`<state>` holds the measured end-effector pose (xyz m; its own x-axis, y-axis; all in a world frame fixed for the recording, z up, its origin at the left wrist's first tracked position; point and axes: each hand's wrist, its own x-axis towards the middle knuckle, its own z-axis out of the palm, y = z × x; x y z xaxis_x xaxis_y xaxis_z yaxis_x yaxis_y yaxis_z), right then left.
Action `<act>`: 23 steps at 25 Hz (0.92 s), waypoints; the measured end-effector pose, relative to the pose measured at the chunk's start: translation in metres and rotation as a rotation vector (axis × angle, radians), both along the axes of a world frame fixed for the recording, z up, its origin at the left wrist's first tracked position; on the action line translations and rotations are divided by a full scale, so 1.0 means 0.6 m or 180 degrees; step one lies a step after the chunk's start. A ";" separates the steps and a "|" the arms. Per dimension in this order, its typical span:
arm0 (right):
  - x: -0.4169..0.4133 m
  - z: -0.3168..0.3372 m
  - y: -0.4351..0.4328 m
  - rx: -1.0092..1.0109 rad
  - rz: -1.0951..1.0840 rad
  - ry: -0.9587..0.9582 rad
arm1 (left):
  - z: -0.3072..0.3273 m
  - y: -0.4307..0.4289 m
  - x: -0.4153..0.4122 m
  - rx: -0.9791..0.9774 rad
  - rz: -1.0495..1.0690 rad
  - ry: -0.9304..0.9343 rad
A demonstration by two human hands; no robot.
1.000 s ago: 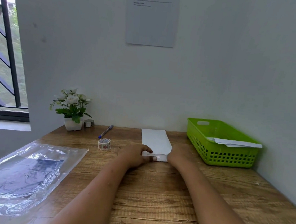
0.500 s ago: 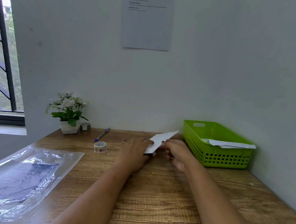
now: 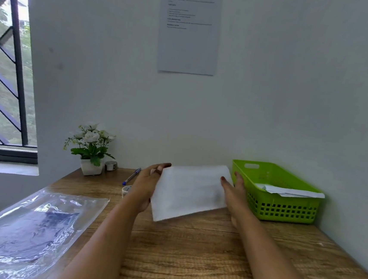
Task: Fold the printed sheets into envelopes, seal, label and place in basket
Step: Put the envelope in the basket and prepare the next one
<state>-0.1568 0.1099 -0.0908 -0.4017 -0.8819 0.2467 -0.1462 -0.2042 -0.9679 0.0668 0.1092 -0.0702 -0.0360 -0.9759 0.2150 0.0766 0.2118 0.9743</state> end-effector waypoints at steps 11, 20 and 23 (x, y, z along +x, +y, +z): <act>-0.028 -0.016 -0.010 0.0509 -0.0210 0.0543 | -0.013 -0.006 0.054 0.1082 -0.0179 0.0038; -0.027 -0.017 -0.002 0.1240 -0.0330 0.2073 | -0.024 -0.020 0.045 0.0404 0.0695 -0.1764; -0.012 -0.014 0.011 0.1460 -0.0447 0.2961 | -0.036 -0.026 0.048 0.0103 0.1219 -0.2753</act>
